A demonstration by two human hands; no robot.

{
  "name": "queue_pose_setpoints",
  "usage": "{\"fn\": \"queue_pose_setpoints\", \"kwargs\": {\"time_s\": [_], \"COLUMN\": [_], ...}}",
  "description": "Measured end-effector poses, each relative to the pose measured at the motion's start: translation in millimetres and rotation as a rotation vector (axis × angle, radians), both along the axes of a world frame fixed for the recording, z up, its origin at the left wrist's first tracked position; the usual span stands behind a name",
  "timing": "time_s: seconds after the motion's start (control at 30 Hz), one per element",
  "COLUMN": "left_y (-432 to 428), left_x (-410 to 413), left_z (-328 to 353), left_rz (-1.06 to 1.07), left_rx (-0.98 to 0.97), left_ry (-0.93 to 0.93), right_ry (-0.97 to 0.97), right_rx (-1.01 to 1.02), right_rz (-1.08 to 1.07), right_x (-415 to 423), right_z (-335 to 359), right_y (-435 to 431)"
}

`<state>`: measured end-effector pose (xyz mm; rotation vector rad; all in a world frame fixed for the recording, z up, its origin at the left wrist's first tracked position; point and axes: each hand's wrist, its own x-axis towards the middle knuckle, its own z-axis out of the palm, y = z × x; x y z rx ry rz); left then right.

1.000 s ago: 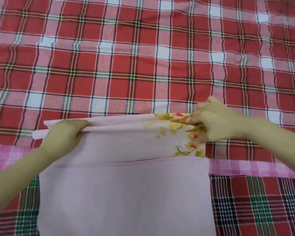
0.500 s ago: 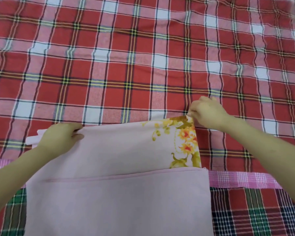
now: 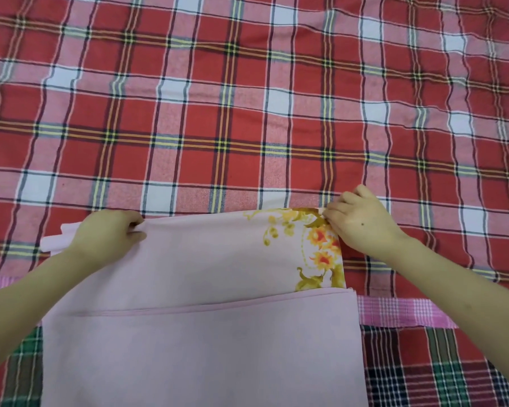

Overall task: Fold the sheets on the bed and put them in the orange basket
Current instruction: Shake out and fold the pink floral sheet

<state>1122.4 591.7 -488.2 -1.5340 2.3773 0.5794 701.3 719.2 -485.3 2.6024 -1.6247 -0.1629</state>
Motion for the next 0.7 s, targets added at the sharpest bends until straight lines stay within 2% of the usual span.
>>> {"fn": "queue_pose_setpoints", "kwargs": {"time_s": [0.07,0.13,0.27,0.37,0.43,0.5,0.6,0.63,0.7], "left_y": [-1.9,-2.4,-2.0,-2.2,-5.4,-9.0,-14.2,-15.6,-18.3], "left_x": [0.6,1.0,0.1,3.5,10.3,23.4,48.9,56.7,68.7], "left_z": [-2.0,-2.8,-3.9,-1.0,4.0,9.6,17.0,19.5,21.4], "left_rz": [-0.018,-0.032,-0.030,-0.009,0.061,0.156,0.236,0.277,0.420], "left_rx": [0.000,-0.003,-0.010,-0.031,-0.034,-0.013,0.068,0.103,0.121], "left_ry": [-0.038,-0.065,-0.045,0.022,0.035,0.018,-0.057,-0.052,0.074], "right_ry": [0.049,0.031,-0.090,-0.092,-0.178,-0.296,-0.302,-0.268,-0.257], "right_rx": [-0.004,-0.034,0.024,0.053,0.019,0.010,0.219,0.282,0.307], "right_rz": [0.012,-0.067,-0.408,-0.556,-0.655,-0.626,-0.592,-0.611,-0.664], "right_x": [0.9,4.6,9.8,20.2,22.6,25.3,21.3,17.9,9.9], "right_z": [-0.7,6.9,14.3,2.7,-1.5,3.7,7.8,8.2,3.6], "right_y": [-1.5,-7.3,-22.1,-28.4,-30.8,-29.4,-27.2,-27.1,-28.0]}}
